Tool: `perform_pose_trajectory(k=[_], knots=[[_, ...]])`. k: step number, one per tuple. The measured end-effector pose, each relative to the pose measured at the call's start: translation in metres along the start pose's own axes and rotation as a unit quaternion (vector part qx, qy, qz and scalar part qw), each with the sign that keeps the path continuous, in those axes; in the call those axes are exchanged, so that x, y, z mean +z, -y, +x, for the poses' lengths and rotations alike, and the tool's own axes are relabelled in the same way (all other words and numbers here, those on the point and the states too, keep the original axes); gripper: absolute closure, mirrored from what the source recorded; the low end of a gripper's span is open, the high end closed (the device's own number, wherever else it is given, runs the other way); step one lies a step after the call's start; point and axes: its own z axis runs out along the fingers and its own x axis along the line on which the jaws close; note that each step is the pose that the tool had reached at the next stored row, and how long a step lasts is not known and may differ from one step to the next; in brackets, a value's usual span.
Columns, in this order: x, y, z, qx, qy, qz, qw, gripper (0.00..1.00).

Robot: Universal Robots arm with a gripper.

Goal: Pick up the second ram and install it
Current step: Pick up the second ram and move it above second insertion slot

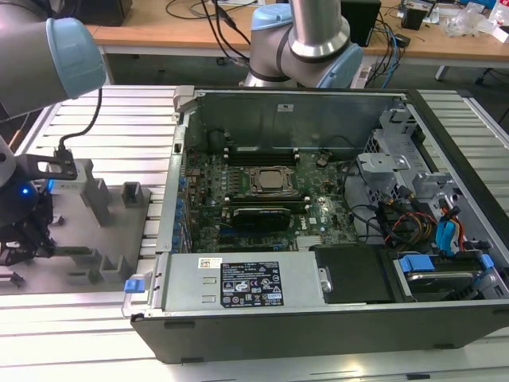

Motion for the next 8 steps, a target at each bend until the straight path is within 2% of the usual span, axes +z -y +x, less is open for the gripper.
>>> perform_pose_trajectory(k=[3,8], knots=[[-0.0040,-0.0002,-0.0001,0.000,0.0000,0.0000,1.0000,0.86],[-0.0174,-0.0008,-0.0004,0.000,0.0000,0.0000,1.0000,0.86]])
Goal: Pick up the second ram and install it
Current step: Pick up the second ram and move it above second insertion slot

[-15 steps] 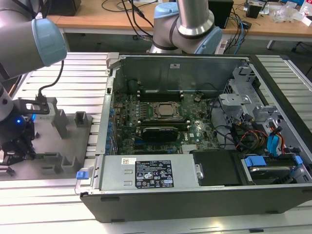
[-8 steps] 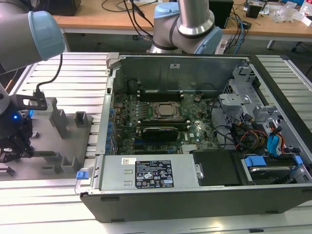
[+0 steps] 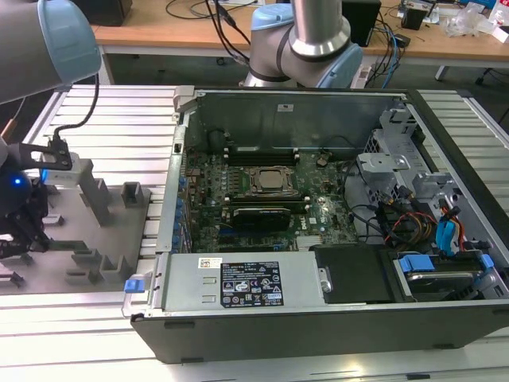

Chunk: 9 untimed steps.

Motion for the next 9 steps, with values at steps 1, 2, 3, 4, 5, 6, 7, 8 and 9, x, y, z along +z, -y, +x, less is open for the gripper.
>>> perform_pose_trajectory(k=[1,2,3,4,5,6,7,8,9], knots=[[-0.0017,-0.0001,0.0000,0.000,0.0000,0.0000,1.0000,0.86],[-0.0027,-0.0001,-0.0001,0.000,0.0000,0.0000,1.0000,0.86],[-0.0037,-0.0001,-0.0001,0.000,0.0000,0.0000,1.0000,0.86],[-0.0049,-0.0002,-0.0001,0.000,0.0000,0.0000,1.0000,0.86],[-0.0062,-0.0003,-0.0001,0.000,0.0000,0.0000,1.0000,0.86],[-0.0078,-0.0003,-0.0002,0.000,0.0000,0.0000,1.0000,0.86],[-0.0095,-0.0004,-0.0002,0.000,0.0000,0.0000,1.0000,0.86],[-0.0115,-0.0005,-0.0003,0.000,0.0001,0.0000,1.0000,0.86],[-0.0126,-0.0006,-0.0003,0.000,0.0000,0.0000,1.0000,0.86]])
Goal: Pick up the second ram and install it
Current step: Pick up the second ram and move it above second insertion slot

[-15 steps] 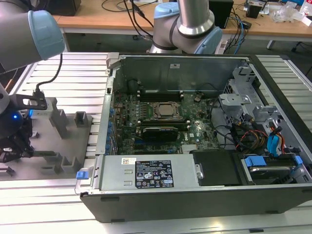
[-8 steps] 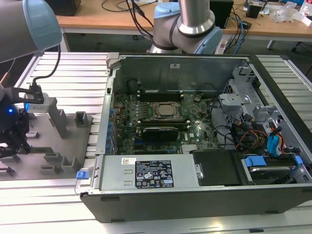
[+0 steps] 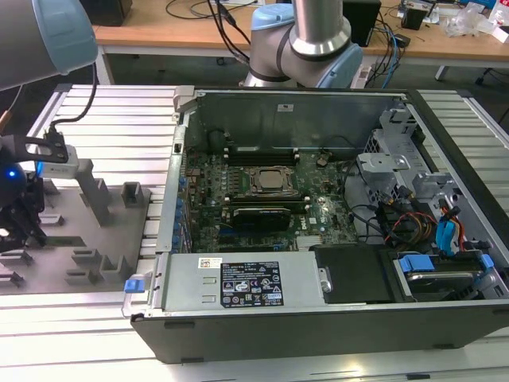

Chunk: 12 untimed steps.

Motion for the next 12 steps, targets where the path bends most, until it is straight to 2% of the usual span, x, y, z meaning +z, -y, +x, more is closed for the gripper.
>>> perform_pose_trajectory(k=[12], knots=[[-0.0144,-0.0006,-0.0003,0.000,0.0000,0.0000,1.0000,0.86]])
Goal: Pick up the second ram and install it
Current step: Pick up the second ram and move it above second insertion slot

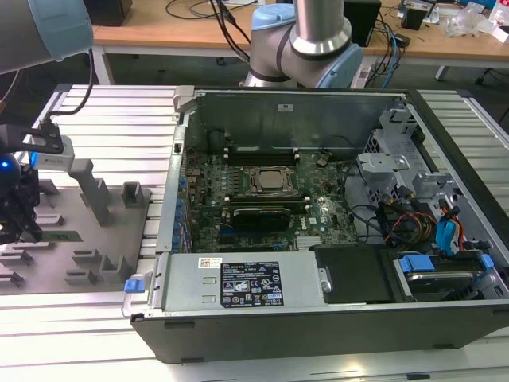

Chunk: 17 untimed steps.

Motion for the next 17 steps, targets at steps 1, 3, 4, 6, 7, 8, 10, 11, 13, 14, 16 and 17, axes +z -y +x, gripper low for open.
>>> perform_pose_trajectory(k=[1,3,4,6,7,8,10,11,13,14,16,17], knots=[[-0.0008,0.0000,0.0000,0.000,0.0000,0.0000,1.0000,0.86],[-0.0040,-0.0002,-0.0001,0.000,0.0000,0.0000,1.0000,0.86],[-0.0050,-0.0002,-0.0001,0.000,0.0000,0.0000,1.0000,0.86],[-0.0069,-0.0003,-0.0002,0.000,0.0000,0.0000,1.0000,0.86],[-0.0078,-0.0004,-0.0002,0.000,0.0000,0.0000,1.0000,0.86],[-0.0088,-0.0004,-0.0002,0.000,0.0000,0.0000,1.0000,0.86],[-0.0106,-0.0005,-0.0002,0.000,0.0000,0.0000,1.0000,0.86],[-0.0121,-0.0006,-0.0003,0.000,0.0000,0.0000,1.0000,0.86],[-0.0141,-0.0007,-0.0003,0.000,0.0000,0.0000,1.0000,0.86],[-0.0148,-0.0007,-0.0003,0.000,0.0000,0.0000,1.0000,0.86],[-0.0162,-0.0007,-0.0004,0.000,0.0000,0.0000,1.0000,0.86],[-0.0172,-0.0008,-0.0004,0.000,0.0000,0.0000,1.0000,0.86]])
